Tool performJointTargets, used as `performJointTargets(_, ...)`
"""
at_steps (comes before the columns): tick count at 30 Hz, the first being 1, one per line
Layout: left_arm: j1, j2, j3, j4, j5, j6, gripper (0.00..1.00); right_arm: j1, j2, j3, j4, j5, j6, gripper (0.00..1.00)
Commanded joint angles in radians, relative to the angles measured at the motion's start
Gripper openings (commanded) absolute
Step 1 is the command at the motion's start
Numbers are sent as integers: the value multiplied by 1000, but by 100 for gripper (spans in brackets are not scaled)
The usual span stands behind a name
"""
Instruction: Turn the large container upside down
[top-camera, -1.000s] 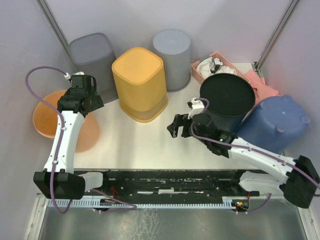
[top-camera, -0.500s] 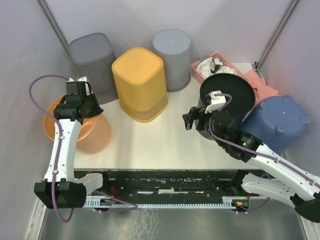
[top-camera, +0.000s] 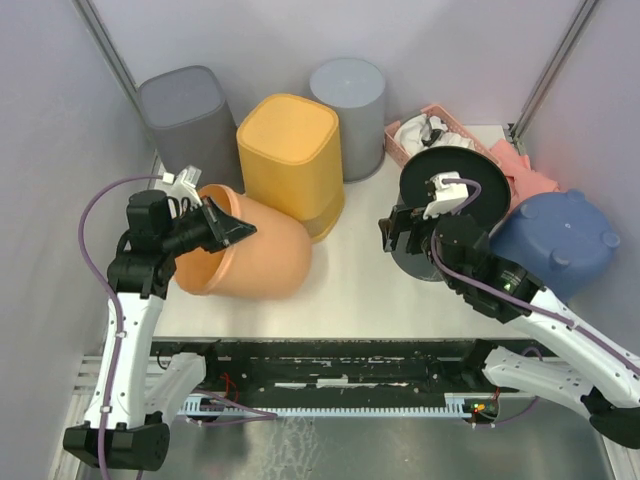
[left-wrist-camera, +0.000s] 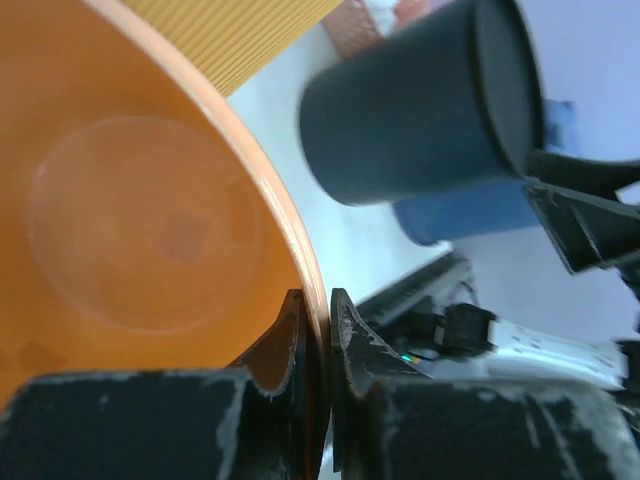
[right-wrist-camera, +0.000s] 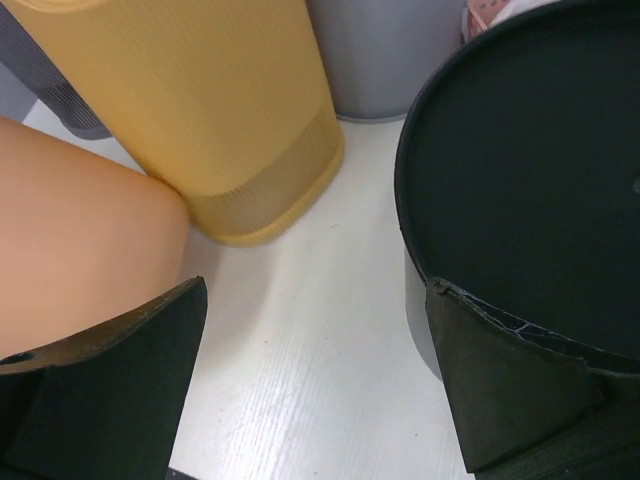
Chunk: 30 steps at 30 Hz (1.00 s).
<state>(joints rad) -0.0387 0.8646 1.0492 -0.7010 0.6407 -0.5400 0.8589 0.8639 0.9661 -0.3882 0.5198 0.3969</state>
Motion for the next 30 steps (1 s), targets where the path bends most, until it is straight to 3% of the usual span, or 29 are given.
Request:
performJointTargets(1, -26, 29, -52, 115, 296, -221, 3, -11, 47, 159, -115, -66, 69, 99)
performJointTargets(5, -36, 44, -31, 164, 372, -268, 3, -30, 151, 312, -211, -358, 125, 99)
performJointTargets(7, -37, 53, -18, 166, 389, -269, 3, -30, 182, 352, -213, -433, 138, 99)
performJointTargets(16, -36, 51, -184, 245, 413, -275, 3, -31, 164, 283, -182, -302, 169, 99)
performJointTargets(17, -36, 51, -203, 235, 396, -253, 6, -31, 162, 280, -197, -289, 171, 99)
performJointTargets(20, -33, 77, -216, 103, 295, -97, 34, -31, 168, 274, -253, -270, 190, 99)
performJointTargets(23, -33, 112, -204, -14, 93, 30, 58, -31, 175, 253, -311, -269, 232, 99)
performJointTargets(30, -33, 117, -167, -69, -74, 127, 80, -31, 155, 147, -351, -361, 372, 99)
